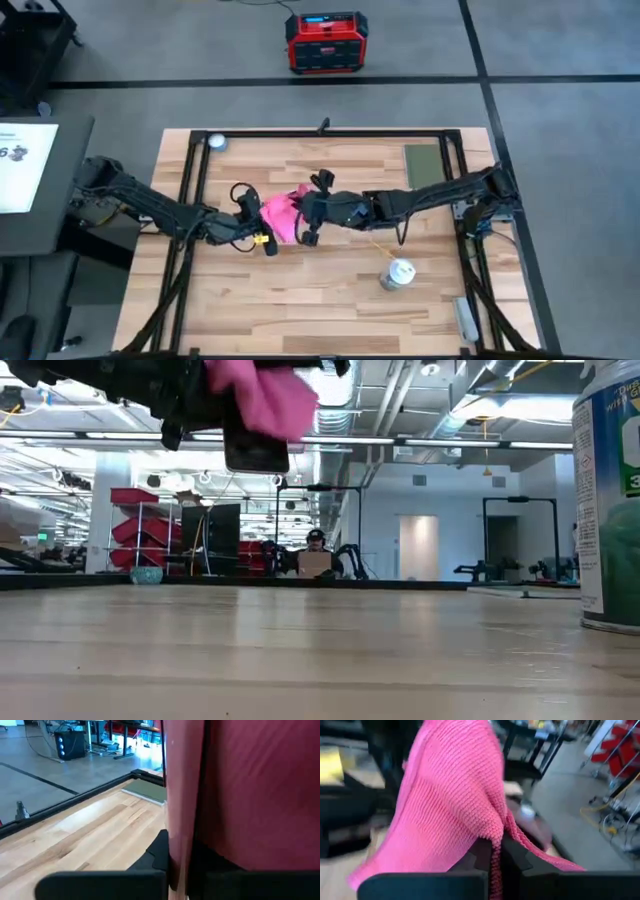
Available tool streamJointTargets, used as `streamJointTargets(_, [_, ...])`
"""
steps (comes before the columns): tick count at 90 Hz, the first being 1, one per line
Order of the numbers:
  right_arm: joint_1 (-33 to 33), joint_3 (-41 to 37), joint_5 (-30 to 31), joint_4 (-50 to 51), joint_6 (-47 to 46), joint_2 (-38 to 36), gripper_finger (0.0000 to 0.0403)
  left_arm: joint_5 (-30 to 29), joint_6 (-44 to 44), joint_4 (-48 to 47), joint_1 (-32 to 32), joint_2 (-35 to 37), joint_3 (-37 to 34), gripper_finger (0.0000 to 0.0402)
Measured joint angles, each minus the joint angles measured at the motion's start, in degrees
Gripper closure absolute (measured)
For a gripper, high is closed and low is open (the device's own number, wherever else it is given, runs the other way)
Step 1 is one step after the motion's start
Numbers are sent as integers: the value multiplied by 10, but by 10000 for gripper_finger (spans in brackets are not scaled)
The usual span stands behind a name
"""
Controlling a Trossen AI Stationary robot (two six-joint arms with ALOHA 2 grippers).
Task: Apply microfiber cloth
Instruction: Wipe the front of the phone using the pink microfiber cloth
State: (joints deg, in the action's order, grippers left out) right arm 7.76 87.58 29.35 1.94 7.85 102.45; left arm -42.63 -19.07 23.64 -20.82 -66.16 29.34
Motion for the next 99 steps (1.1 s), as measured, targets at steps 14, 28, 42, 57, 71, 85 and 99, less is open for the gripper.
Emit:
streamJointTargets(14, [-3,2,0,19,-17,-2,403,9,12,-3,-1,-4,-1,399])
streamJointTargets(28, [-2,-44,1,2,-69,-5,403,10,25,-12,-1,1,-3,399])
streamJointTargets(42, [18,-68,9,-8,-93,-5,403,11,30,-15,5,1,-3,399])
streamJointTargets(57, [43,-75,4,-2,-81,-1,403,-7,38,25,15,8,4,400])
streamJointTargets(71, [52,-74,13,-17,-63,-15,403,6,60,33,17,6,2,399])
streamJointTargets(85, [50,-73,27,-4,-70,-22,403,9,66,51,18,16,2,399])
streamJointTargets(99, [43,-75,25,-10,-64,-13,403,14,64,52,17,15,1,399])
